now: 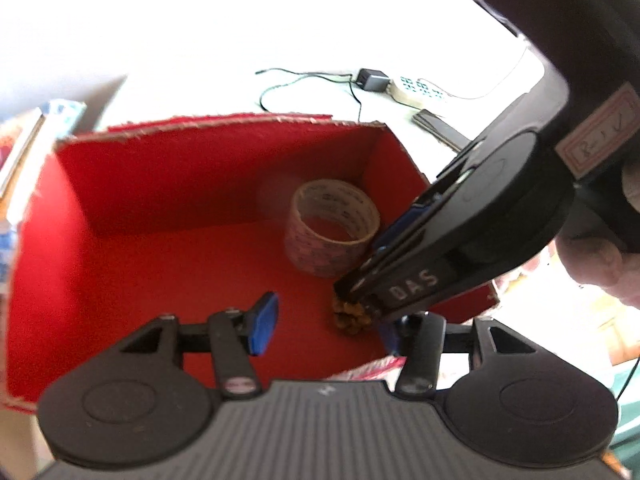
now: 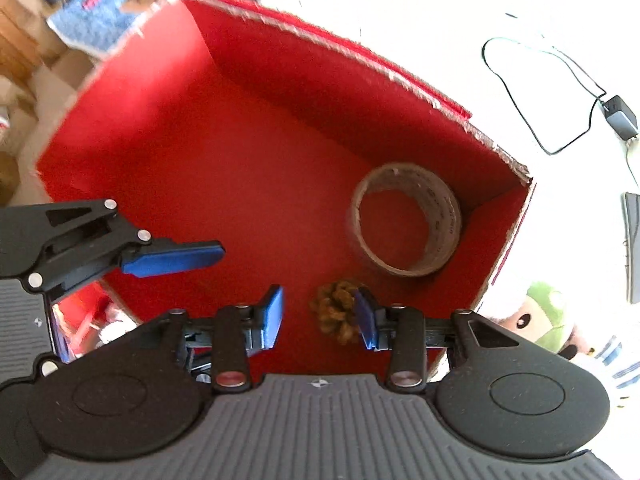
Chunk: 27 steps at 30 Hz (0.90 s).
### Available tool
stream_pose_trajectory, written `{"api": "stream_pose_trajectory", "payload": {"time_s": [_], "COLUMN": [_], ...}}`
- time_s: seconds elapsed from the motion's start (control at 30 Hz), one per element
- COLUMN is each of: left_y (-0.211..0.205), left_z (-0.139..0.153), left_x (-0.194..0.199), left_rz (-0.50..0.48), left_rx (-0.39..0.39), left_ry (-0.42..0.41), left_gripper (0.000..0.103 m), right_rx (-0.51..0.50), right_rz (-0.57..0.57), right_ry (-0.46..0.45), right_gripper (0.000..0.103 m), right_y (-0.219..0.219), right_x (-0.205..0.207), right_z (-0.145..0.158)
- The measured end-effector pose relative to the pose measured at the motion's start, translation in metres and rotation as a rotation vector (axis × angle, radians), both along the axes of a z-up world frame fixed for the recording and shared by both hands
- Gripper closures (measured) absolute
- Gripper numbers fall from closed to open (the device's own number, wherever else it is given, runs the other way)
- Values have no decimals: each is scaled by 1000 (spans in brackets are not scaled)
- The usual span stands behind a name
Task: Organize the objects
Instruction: 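Open the right gripper and lift it out of the box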
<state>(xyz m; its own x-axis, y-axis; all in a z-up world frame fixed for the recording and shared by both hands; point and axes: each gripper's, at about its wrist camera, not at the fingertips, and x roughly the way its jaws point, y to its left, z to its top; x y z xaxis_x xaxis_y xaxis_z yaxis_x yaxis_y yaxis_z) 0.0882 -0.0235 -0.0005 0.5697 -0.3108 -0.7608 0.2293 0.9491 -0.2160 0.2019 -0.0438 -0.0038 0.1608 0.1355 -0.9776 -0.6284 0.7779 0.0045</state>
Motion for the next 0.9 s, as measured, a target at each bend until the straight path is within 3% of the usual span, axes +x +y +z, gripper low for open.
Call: {"api": "stream_pose_trajectory", "payload": {"time_s": [0.3, 0.6, 0.9], "left_y": [-2, -22, -39], "left_z": [15, 35, 36], "left_x": [-25, -48, -59], "left_rz": [90, 174, 250], "left_rx": [112, 239, 307], "left_ry": [-29, -57, -28], "left_gripper": [49, 48, 43], "right_rx": [226, 417, 509], "right_rz": [-117, -197, -198], "right_ry": [-88, -158, -192], "right_gripper": [62, 61, 62], "right_y": [-16, -72, -99], "right_x": [-25, -58, -93], "right_z": [21, 33, 43]}}
